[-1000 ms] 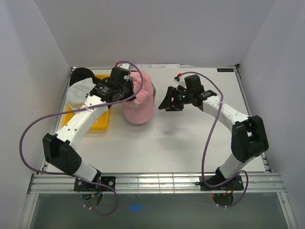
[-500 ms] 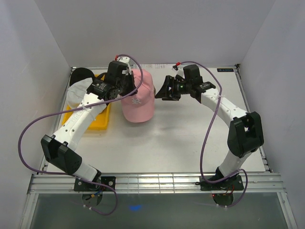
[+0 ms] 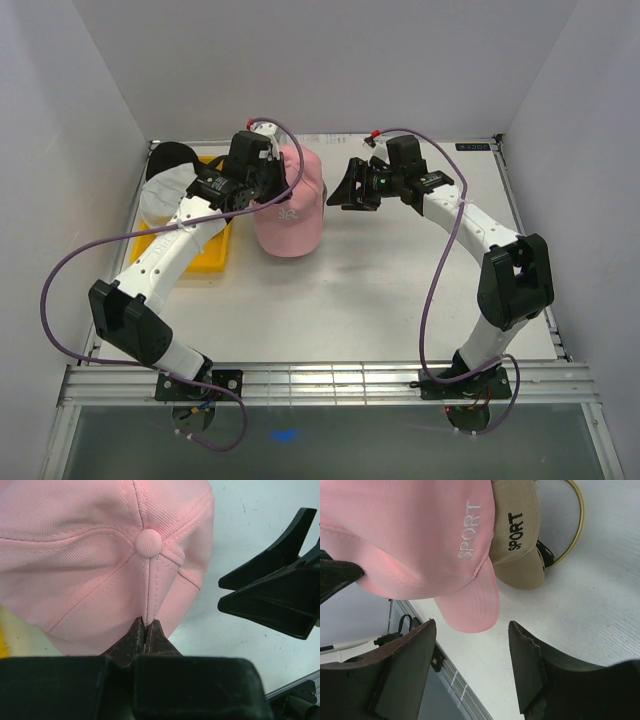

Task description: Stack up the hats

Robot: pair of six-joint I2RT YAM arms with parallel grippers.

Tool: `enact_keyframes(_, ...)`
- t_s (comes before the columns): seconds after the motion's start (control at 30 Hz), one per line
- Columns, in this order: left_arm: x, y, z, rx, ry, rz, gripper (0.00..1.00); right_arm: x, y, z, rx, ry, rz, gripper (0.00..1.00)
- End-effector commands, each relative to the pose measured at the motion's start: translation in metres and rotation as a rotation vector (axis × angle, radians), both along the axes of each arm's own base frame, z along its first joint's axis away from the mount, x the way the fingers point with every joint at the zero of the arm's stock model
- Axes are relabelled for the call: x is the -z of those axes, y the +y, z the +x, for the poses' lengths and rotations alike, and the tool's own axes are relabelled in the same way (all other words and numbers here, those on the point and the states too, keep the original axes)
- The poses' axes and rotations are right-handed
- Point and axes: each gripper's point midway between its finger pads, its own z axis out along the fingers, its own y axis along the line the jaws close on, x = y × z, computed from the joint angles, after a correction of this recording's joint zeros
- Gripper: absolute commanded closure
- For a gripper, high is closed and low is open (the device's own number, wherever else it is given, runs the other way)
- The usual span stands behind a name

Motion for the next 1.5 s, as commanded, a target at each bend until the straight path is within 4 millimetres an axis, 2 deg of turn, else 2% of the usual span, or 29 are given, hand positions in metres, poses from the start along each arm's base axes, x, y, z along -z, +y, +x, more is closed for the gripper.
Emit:
enact_keyframes(0.0,0.014,0.004,0.0,-0.021,0.02,0.031,1.0,-0.002,0.005,0.004,-0.021,-0.025,0.03,0.34)
enact_keyframes(0.13,0.036,0.012,-0.001,-0.065,0.083,0.083,1.0,0.0,0.007,0.002,-0.026,-0.02,0.057,0.34)
enact_keyframes(0.23,0.045,0.015,-0.007,-0.08,0.104,0.08,1.0,-0.005,0.008,0.005,-0.024,-0.037,0.064,0.33)
enact_keyframes(0.47,0.043,0.024,-0.019,-0.111,0.077,0.051,0.75,-0.016,0.013,0.017,-0.017,-0.051,0.072,0.32)
enact_keyframes(0.53,0.038,0.024,-0.019,-0.109,0.061,0.04,0.68,-0.016,0.015,0.019,-0.018,-0.046,0.075,0.32)
enact_keyframes(0.77,0.01,0.018,-0.015,-0.095,0.006,-0.007,0.56,-0.025,0.02,0.029,-0.019,-0.059,0.087,0.32)
enact_keyframes(0.9,-0.002,0.012,-0.012,-0.075,-0.013,-0.035,0.53,-0.034,0.021,0.036,-0.011,-0.076,0.083,0.32)
enact_keyframes(1.13,-0.038,0.002,-0.018,-0.016,-0.046,-0.091,0.49,-0.047,0.016,0.053,0.024,-0.098,0.084,0.32)
enact_keyframes(1.27,-0.066,0.005,-0.023,-0.018,-0.081,-0.114,0.48,-0.066,0.011,0.075,0.053,-0.133,0.109,0.31)
enact_keyframes(1.3,-0.08,0.008,-0.021,-0.035,-0.109,-0.124,0.47,-0.068,0.011,0.079,0.057,-0.136,0.112,0.31)
enact_keyframes(1.37,-0.083,0.018,-0.015,-0.103,-0.114,-0.096,0.46,-0.083,0.013,0.094,0.061,-0.17,0.125,0.3)
enact_keyframes(1.4,-0.096,0.023,-0.01,-0.147,-0.134,-0.107,0.45,-0.084,0.014,0.098,0.059,-0.169,0.124,0.3)
enact_keyframes(1.43,-0.096,0.028,-0.004,-0.181,-0.132,-0.096,0.45,-0.087,0.015,0.103,0.057,-0.177,0.128,0.3)
enact_keyframes(1.47,-0.082,0.032,0.006,-0.22,-0.096,-0.061,0.45,-0.082,0.019,0.109,0.048,-0.168,0.129,0.3)
